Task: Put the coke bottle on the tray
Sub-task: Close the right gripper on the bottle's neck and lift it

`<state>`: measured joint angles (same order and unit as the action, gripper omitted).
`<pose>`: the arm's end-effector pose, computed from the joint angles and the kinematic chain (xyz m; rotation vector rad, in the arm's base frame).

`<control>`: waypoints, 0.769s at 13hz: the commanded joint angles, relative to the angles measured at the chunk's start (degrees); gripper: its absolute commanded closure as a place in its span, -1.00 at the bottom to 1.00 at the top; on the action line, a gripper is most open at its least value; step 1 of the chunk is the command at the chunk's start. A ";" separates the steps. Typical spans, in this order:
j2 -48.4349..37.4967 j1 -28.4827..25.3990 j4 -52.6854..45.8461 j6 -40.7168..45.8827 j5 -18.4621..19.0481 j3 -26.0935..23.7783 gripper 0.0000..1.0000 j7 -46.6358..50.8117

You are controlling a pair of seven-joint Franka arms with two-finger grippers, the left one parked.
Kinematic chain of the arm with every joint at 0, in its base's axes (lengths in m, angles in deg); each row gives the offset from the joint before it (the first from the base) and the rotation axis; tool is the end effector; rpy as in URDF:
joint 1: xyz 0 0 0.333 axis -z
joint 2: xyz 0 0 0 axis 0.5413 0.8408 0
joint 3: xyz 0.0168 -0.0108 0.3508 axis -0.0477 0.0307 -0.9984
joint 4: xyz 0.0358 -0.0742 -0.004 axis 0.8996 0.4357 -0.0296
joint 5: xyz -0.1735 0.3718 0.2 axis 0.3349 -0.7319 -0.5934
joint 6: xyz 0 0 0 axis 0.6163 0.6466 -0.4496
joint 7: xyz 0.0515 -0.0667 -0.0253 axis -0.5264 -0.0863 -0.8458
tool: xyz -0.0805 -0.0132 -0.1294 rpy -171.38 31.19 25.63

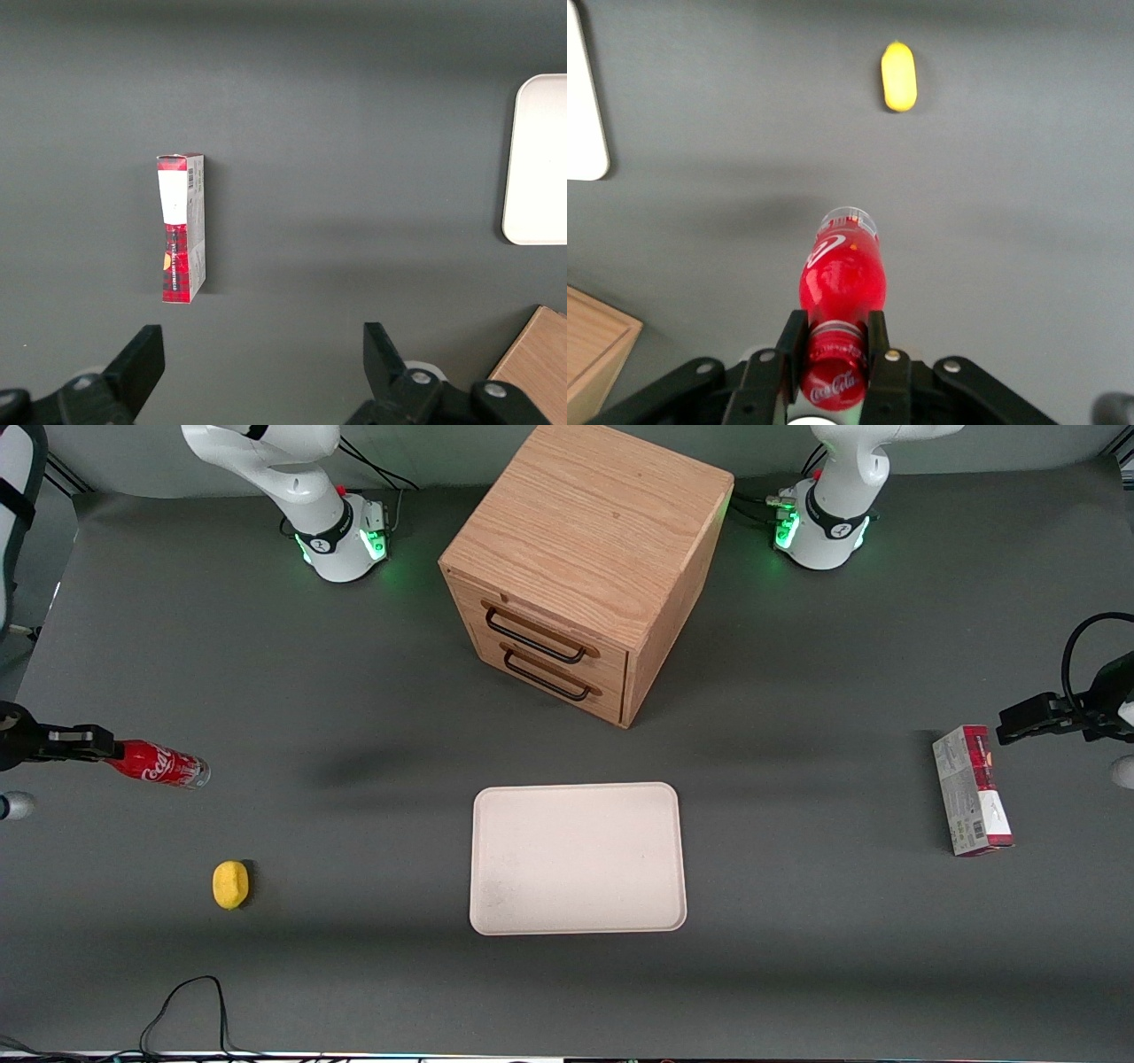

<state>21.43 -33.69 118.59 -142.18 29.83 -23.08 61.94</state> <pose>0.7167 -0.0640 0.5588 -3.1213 -0.0733 0.3205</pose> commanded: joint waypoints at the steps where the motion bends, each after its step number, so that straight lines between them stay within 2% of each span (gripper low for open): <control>1: 6.69 0.04 -9.24 3.08 -1.59 -2.18 1.00 5.51; 3: 8.89 0.13 -9.50 -0.68 -1.85 -8.49 1.00 12.26; 5: 12.39 -0.22 -9.94 -6.21 -1.59 -16.83 1.00 22.27; 6: 14.32 -1.53 -10.03 -9.63 -1.41 -18.87 1.00 26.32; 10: 22.15 -10.13 -14.68 -19.31 -0.54 -18.54 1.00 37.24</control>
<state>39.17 -40.34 110.25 -159.97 28.81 -42.23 94.11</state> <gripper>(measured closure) 0.687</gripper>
